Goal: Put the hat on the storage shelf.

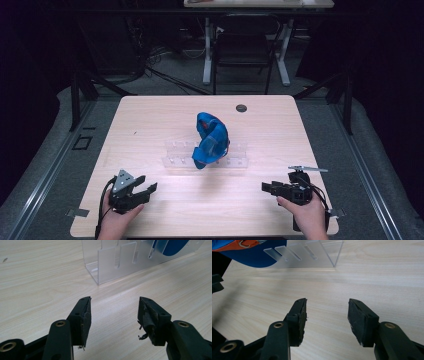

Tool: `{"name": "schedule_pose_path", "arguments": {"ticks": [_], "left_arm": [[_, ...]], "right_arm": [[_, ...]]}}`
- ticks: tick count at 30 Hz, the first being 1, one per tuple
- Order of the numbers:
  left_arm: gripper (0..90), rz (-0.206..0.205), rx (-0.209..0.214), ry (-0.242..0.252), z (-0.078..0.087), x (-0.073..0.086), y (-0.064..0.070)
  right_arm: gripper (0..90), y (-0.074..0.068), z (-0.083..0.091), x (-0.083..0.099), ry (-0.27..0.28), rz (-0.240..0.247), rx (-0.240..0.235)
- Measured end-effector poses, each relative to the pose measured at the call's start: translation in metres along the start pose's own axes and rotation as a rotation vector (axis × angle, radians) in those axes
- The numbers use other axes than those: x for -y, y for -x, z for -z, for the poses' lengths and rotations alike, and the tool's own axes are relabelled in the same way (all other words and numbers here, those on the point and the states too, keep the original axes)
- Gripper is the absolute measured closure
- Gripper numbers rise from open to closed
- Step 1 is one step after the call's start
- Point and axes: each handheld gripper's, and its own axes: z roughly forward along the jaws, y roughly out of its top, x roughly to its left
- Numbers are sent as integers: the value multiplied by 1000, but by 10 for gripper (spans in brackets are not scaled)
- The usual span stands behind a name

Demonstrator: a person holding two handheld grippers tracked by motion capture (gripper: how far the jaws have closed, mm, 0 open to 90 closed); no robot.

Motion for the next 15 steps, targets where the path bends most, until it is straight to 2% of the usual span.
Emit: {"name": "schedule_pose_path", "arguments": {"ticks": [4, 9, 15], "left_arm": [[447, -5, 0, -2, 0, 0, 0], [447, -14, -4, -5, -1, 1, 1], [447, -29, 7, -9, -5, 1, 5]], "right_arm": [[488, 2, -2, 4, 9, 12, 2], [481, 7, -4, 10, 68, -16, -26], [469, 14, -4, 14, 113, -11, -42]]}}
